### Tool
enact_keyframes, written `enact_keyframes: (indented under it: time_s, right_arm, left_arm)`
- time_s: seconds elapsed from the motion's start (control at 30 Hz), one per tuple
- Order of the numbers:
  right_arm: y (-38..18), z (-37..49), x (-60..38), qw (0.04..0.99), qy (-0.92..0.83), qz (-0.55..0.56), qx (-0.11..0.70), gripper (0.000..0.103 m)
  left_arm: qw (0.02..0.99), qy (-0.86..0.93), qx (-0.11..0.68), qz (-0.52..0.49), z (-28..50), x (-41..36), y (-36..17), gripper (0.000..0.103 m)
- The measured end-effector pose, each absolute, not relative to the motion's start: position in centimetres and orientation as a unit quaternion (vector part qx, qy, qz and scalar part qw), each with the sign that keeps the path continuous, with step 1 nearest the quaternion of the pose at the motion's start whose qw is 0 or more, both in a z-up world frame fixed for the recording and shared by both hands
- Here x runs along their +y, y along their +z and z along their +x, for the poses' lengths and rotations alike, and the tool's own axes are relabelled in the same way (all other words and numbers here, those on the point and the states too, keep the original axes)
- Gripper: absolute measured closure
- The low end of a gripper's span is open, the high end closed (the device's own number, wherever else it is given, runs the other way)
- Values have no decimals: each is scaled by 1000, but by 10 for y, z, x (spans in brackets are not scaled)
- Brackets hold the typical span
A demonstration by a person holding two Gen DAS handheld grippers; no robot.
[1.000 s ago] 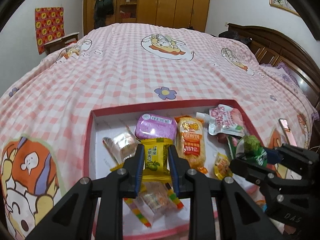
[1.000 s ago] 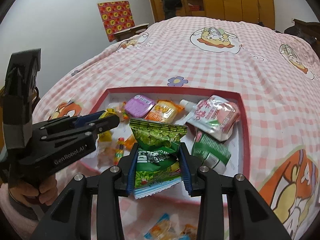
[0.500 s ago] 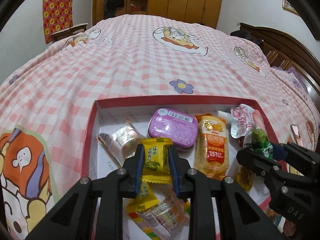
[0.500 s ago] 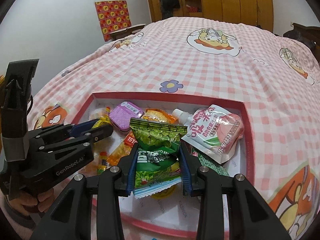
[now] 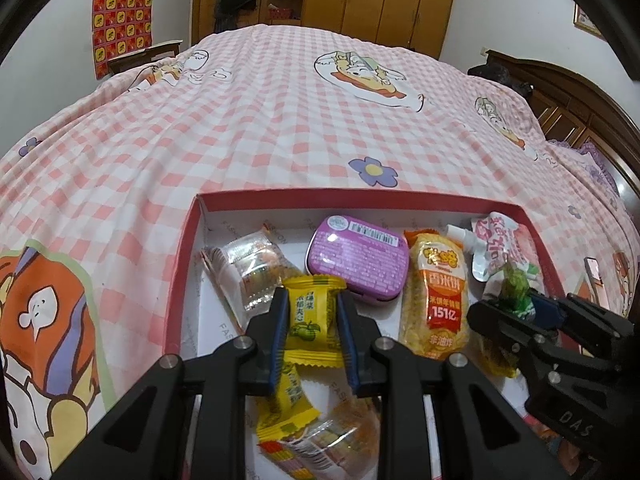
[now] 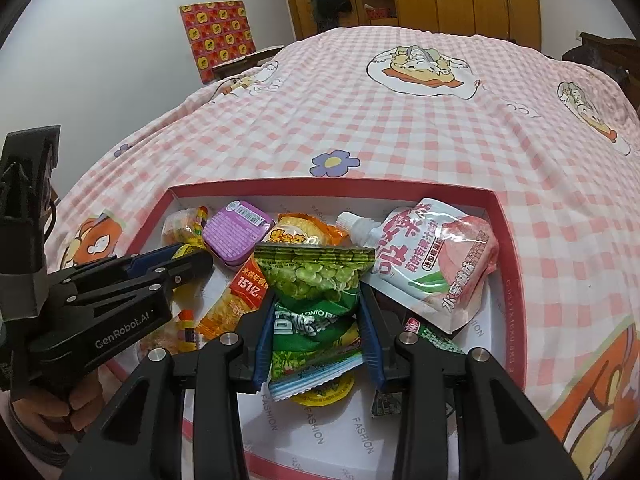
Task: Organize snacks
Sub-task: 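Carry the yellow candy and green bag into the box and open both grippers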
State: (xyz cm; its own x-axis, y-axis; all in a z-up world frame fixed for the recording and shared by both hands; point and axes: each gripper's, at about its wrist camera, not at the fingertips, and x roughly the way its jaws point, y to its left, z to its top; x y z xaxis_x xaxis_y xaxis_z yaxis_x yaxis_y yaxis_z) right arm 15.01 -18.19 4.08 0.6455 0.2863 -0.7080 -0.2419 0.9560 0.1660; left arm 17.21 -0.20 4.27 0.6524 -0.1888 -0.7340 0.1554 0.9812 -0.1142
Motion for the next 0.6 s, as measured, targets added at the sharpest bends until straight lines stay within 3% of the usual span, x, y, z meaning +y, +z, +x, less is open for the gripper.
enact_keyframes:
  time_s: [0.6]
  right_arm:
    - [40,151,-182,907,145,28,395,65]
  left_arm:
    - [908,-98,407,-25,172,-1,43,78]
